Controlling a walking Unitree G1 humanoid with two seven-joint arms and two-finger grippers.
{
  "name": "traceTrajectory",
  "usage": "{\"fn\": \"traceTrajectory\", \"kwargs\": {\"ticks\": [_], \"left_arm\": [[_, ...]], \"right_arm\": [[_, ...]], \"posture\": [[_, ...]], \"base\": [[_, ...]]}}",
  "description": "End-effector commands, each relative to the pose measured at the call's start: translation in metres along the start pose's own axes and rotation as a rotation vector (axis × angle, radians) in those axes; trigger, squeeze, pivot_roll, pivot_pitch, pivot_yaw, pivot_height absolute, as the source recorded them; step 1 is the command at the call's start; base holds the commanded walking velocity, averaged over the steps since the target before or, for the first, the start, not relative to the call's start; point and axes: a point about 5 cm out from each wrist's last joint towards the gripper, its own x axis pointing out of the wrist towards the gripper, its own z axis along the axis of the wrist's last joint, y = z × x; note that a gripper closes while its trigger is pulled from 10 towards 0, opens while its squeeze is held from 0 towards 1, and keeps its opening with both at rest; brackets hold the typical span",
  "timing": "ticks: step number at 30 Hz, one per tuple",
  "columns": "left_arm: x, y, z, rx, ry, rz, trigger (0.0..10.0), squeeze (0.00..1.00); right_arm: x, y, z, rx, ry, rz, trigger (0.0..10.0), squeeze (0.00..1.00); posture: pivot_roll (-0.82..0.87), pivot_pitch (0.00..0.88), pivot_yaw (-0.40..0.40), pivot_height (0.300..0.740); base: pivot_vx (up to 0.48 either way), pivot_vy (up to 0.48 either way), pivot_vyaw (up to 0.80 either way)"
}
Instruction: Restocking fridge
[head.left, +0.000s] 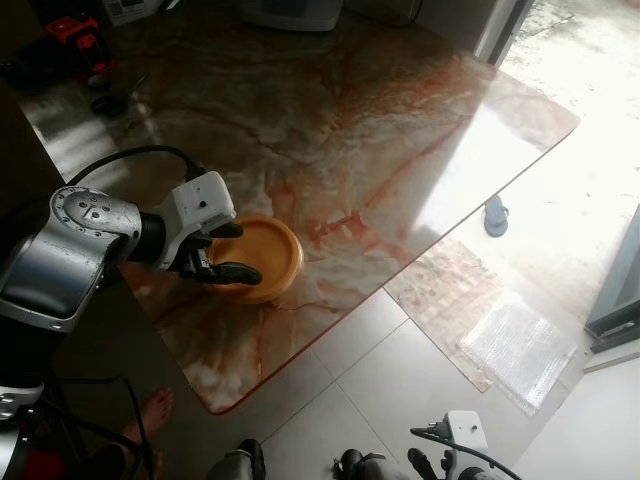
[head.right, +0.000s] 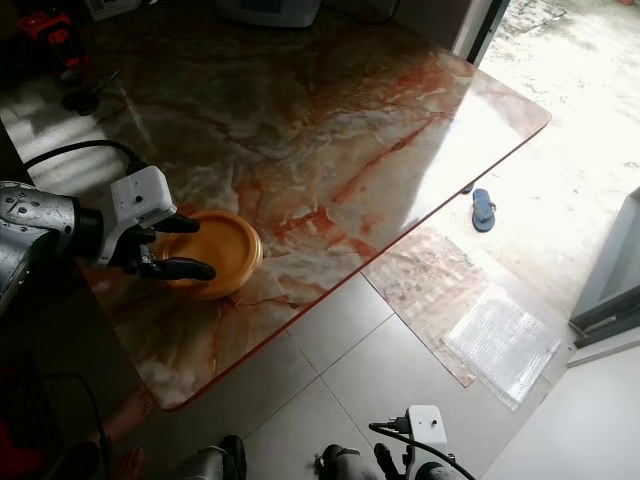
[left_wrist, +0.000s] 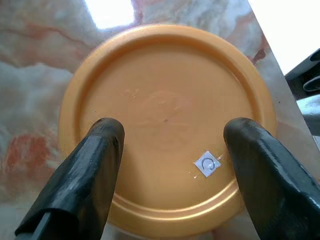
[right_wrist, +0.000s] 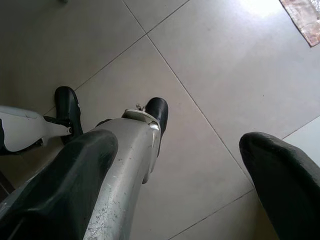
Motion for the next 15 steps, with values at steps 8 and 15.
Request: {"fn": "traceTrajectory", "kwargs": {"ticks": [8, 15], "left_arm": [[0.007, -0.004, -0.016, -0.043, 0.039, -0.011, 10.0, 0.00], [0.002, -0.002, -0.019, 0.041, 0.052, -0.047, 10.0, 0.00]], "right_arm": [[-0.002, -0.001, -0.013, 0.024, 0.042, -0.004, 10.0, 0.00], [-0.002, -0.001, -0.013, 0.028, 0.041, 0.000, 10.0, 0.00]], "posture": [[0.07, 0.214, -0.081, 0.740], [0.07, 0.217, -0.079, 0.740]], "base": [[0.000, 0.000, 0.00], [0.000, 0.000, 0.00]]}}
